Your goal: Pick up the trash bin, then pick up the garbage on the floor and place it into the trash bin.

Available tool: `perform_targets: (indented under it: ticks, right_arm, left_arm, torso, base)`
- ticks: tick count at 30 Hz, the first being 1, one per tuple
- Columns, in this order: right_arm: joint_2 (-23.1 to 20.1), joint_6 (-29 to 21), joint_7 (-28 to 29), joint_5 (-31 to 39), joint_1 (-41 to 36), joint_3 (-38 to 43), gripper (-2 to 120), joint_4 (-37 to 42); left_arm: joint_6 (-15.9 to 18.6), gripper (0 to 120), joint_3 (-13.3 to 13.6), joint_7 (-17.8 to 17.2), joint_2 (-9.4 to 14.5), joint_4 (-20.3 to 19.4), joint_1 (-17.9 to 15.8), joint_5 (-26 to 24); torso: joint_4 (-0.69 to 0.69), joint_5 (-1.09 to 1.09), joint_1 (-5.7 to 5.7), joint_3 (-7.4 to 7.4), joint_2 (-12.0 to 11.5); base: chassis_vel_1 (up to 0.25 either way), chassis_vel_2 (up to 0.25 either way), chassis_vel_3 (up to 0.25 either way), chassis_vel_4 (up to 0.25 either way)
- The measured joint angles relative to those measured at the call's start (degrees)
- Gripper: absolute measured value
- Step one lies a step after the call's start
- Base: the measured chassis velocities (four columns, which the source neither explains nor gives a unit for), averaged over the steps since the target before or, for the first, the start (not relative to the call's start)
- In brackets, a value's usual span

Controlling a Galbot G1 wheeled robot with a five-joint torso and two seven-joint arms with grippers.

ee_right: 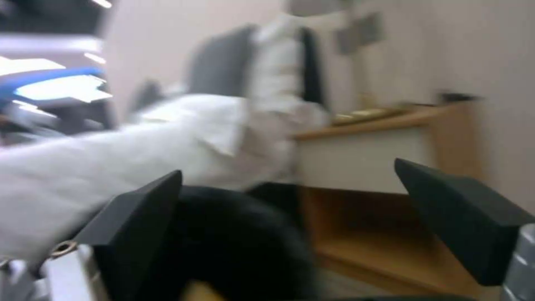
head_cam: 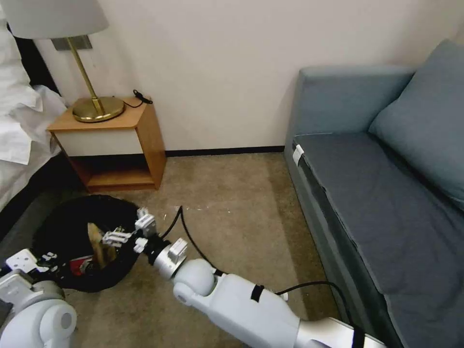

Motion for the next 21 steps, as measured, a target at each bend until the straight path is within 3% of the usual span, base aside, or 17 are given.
perform_targets:
  ticks: [2, 4, 5, 6, 8, 9, 11, 12, 13, 14, 16, 17, 19, 21]
  right_arm:
    - [-5.95, -12.17, 7.07, 0.08, 0.19, 1.18, 100, 6.62]
    - [-12.42, -24.63, 10.23, 1.71, 0.72, 2.14, 100, 12.20]
    - [-12.42, -24.63, 10.23, 1.71, 0.72, 2.14, 100, 12.20]
    - [-14.60, -29.04, 10.46, 2.82, 0.87, 2.58, 100, 13.88]
    - [-21.76, -46.80, 7.07, 9.80, 0.88, 5.58, 100, 20.26]
    - [-21.76, -46.80, 7.07, 9.80, 0.88, 5.58, 100, 20.26]
    - [-26.18, -54.38, 1.34, 13.42, 0.18, 8.04, 100, 22.84]
    - [-26.95, -54.99, -0.01, 13.48, 0.02, 8.27, 100, 23.03]
    - [-29.54, -56.07, -5.17, 12.28, -0.63, 9.03, 100, 23.29]
    - [-29.54, -56.07, -5.17, 12.28, -0.63, 9.03, 100, 23.29]
    - [-35.05, -56.75, -19.22, 3.46, -2.72, 10.94, 100, 22.36]
    - [-35.05, -56.75, -19.22, 3.46, -2.72, 10.94, 100, 22.36]
    - [-37.51, -56.64, -25.81, -3.41, -5.11, 11.61, 100, 19.01]
    - [-37.52, -56.48, -27.12, -6.03, -6.12, 11.68, 100, 16.99]
  left_arm:
    - [0.00, 4, -0.29, 0.00, 0.49, 0.00, -0.08, -0.54]
    - [0.00, 4, -0.47, 0.00, 0.83, 0.02, -0.14, -0.85]
    - [0.00, 4, -0.47, 0.00, 0.83, 0.02, -0.14, -0.85]
    - [0.00, 4, -0.53, -0.01, 0.90, 0.02, -0.16, -0.89]
    - [-0.10, 4, -0.59, 0.00, 1.13, 0.40, -0.21, -1.14]
    - [-0.10, 4, -0.59, 0.00, 1.13, 0.40, -0.21, -1.14]
    - [-0.24, 4, -0.63, -0.01, 1.36, 0.73, -0.20, -1.26]
    - [-0.26, 4, -0.65, -0.01, 1.41, 0.77, -0.20, -1.29]
    - [-0.30, 4, -0.73, -0.02, 1.58, 0.90, -0.20, -1.40]
    - [-0.30, 4, -0.73, -0.02, 1.58, 0.90, -0.20, -1.40]
    - [-0.31, 4, -0.87, -0.05, 2.07, 1.01, -0.37, -1.83]
    - [-0.31, 4, -0.87, -0.05, 2.07, 1.01, -0.37, -1.83]
    - [-0.32, 4, -0.87, -0.04, 2.49, 1.16, -0.67, -2.07]
    - [-0.32, 4, -0.84, -0.05, 2.66, 1.25, -0.81, -2.09]
  torso:
    - [0.01, 0.00, 0.00, 0.00, 0.00]
    - [-0.01, 0.01, 0.00, 0.00, 0.00]
    - [-0.01, 0.01, 0.00, 0.00, 0.00]
    - [-0.02, 0.01, 0.00, 0.00, 0.00]
    - [-0.02, 0.01, 0.00, 0.00, 0.00]
    - [-0.02, 0.01, 0.00, 0.00, 0.00]
    - [0.00, 0.00, 0.00, -0.01, 0.00]
    - [0.00, 0.00, 0.00, 0.00, 0.00]
    - [0.00, 0.01, 0.00, 0.00, 0.00]
    - [0.00, 0.01, 0.00, 0.00, 0.00]
    - [-0.01, 0.00, 0.00, 0.00, 0.00]
    - [-0.01, 0.00, 0.00, 0.00, 0.00]
    - [-0.02, 0.01, 0.00, 0.00, 0.00]
    - [-0.01, 0.01, 0.00, -0.01, 0.00]
  base:
    - [0.000, 0.000, 0.000, 0.000]
    - [0.000, 0.000, 0.000, 0.000]
    - [0.000, 0.000, 0.000, 0.000]
    - [0.000, 0.000, 0.000, 0.000]
    - [0.000, 0.000, 0.000, 0.000]
    - [0.000, 0.000, 0.000, 0.000]
    - [0.000, 0.000, 0.000, 0.000]
    - [0.000, 0.000, 0.000, 0.000]
    - [0.000, 0.000, 0.000, 0.000]
    - [0.000, 0.000, 0.000, 0.000]
    - [0.000, 0.000, 0.000, 0.000]
    - [0.000, 0.000, 0.000, 0.000]
    - [0.000, 0.000, 0.000, 0.000]
    - [0.000, 0.000, 0.000, 0.000]
